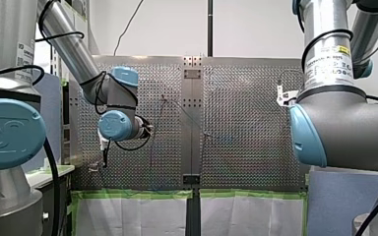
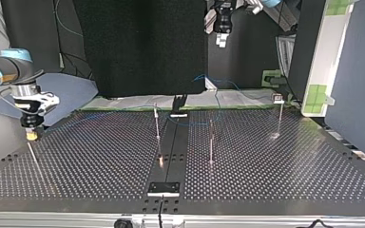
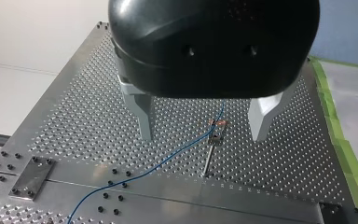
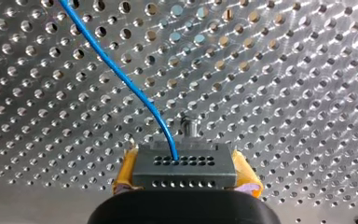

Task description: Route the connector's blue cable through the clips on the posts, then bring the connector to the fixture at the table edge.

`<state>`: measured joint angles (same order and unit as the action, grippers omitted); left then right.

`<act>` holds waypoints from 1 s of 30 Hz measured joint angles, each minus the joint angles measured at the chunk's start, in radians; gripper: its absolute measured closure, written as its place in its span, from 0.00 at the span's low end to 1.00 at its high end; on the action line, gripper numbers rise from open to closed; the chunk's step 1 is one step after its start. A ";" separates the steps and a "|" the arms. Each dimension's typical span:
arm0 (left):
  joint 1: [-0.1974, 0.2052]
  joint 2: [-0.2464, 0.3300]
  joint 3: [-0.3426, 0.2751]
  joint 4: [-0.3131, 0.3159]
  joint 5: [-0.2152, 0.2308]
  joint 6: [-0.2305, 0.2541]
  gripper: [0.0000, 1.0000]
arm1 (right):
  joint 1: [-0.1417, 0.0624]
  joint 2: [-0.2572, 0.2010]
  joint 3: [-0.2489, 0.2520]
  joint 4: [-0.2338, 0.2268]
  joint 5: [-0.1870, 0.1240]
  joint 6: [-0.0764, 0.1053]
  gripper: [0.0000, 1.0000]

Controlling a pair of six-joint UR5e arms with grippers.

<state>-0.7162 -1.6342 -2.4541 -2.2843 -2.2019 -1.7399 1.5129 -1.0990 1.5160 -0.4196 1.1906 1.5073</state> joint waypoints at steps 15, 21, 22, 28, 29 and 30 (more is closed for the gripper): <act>-0.002 0.000 0.000 0.000 0.000 0.001 0.00 | -0.006 0.001 -0.026 0.014 -0.003 0.010 1.00; -0.002 -0.001 0.000 0.000 0.000 0.003 0.00 | -0.001 0.003 -0.026 0.014 -0.005 0.006 1.00; -0.002 -0.001 0.000 0.000 0.000 0.003 0.00 | 0.000 0.004 -0.026 0.015 -0.008 0.005 1.00; -0.002 -0.001 0.000 0.000 -0.001 0.003 0.00 | 0.000 0.006 -0.025 0.020 -0.013 0.002 1.00; -0.002 -0.001 0.000 0.000 -0.001 0.003 0.00 | 0.000 0.006 -0.025 0.021 -0.014 0.001 1.00; -0.002 -0.001 0.000 0.000 0.000 0.003 0.00 | 0.000 0.006 -0.025 0.021 -0.014 0.001 1.00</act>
<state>-0.7181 -1.6354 -2.4540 -2.2843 -2.2024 -1.7364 1.5132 -1.0929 1.4914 -0.3982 1.1764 1.5085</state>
